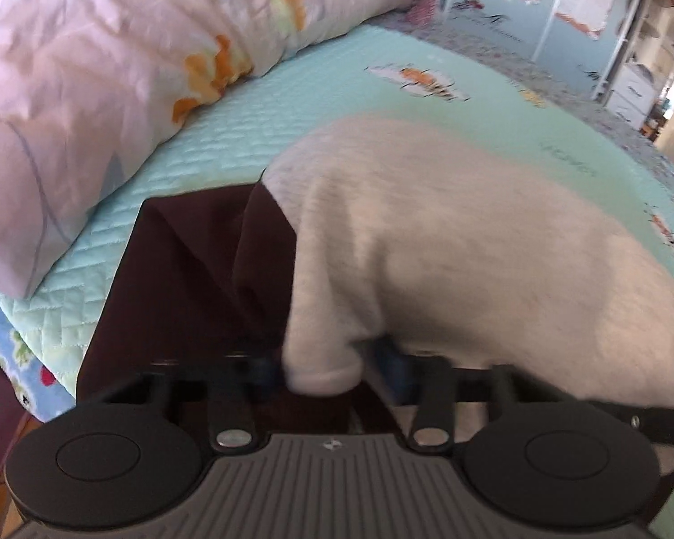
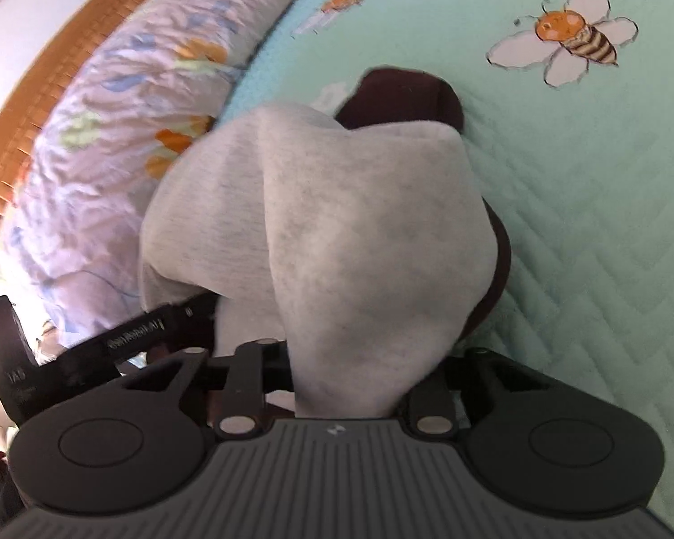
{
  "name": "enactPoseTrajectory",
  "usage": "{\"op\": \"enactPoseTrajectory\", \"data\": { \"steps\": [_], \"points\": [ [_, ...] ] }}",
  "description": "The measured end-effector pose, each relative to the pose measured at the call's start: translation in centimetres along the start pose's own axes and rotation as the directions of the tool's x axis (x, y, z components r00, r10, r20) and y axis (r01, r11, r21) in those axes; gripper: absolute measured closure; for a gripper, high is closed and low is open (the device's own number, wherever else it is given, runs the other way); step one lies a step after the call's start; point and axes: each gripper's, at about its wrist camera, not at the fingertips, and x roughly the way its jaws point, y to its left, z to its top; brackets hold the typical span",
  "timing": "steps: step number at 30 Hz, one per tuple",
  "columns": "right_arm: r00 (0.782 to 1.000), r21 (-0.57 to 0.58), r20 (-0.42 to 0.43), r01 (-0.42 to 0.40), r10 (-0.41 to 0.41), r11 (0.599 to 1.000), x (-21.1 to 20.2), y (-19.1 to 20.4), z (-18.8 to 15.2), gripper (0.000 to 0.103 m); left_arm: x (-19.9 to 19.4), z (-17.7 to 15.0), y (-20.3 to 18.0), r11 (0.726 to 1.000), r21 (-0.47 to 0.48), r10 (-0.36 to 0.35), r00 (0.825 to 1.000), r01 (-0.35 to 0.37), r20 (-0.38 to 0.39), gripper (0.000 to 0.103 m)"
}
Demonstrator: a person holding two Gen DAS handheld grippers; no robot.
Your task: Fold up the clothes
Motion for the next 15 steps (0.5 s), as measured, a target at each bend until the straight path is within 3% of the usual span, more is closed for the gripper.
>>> {"op": "enactPoseTrajectory", "data": {
  "steps": [4, 8, 15],
  "points": [
    [0.997, -0.065, 0.081, -0.014, 0.019, 0.998, -2.2, 1.2, -0.1, 0.082, -1.7, 0.6, -1.1, 0.999, -0.018, -0.05, 0.998, 0.051, 0.049, 0.082],
    [0.984, -0.068, 0.171, -0.034, 0.045, 0.997, -5.8, 1.3, 1.1, 0.083, -4.6, 2.1, -3.9, 0.993, 0.027, -0.12, 0.984, 0.117, 0.132, 0.083],
    [0.927, -0.078, 0.37, -0.036, 0.062, 0.996, -14.9, 0.1, 3.3, 0.084, -10.7, 5.0, -12.3, 0.951, 0.187, -0.286, 0.929, 0.246, 0.236, 0.084]
  ]
}}
